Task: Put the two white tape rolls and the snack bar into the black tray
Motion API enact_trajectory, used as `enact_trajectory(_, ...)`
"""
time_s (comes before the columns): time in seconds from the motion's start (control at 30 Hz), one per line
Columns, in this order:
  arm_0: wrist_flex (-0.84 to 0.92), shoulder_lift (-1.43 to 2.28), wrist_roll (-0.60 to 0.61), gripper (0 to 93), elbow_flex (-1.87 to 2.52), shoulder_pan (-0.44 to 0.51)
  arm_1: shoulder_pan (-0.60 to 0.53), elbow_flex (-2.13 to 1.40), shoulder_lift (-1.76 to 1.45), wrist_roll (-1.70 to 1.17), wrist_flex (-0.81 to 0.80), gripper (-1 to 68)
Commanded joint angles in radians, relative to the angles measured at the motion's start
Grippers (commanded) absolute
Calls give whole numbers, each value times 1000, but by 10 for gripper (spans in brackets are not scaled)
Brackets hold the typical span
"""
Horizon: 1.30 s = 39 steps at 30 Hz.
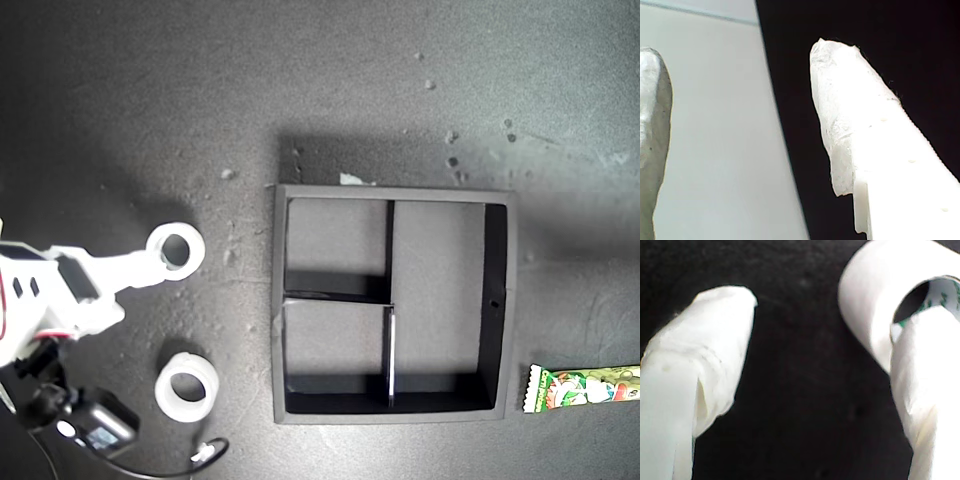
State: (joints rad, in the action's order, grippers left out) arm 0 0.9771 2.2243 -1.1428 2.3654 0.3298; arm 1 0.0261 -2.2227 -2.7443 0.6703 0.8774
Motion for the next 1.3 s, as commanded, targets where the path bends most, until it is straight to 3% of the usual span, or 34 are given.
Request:
enact_trajectory(0.0,-37,-32,17,214,-57,-18,-72,302,242,-5,61,208)
enact_trajectory(0.27,-57,-80,26,214,-64,-37,-238,744,808,163,434,249)
enact_trajectory(0.57,-66,-244,14,219,-126,-74,-394,661,821,307,522,259)
enact_trajectory(0.83,-63,-459,-9,173,-222,-147,-578,500,821,661,499,320)
enact_trajectory(1.07,-31,-680,-11,98,-353,-176,-738,410,821,1023,396,319)
enact_trajectory(1.27,-28,-684,-29,25,-376,-202,-821,250,805,1250,206,324)
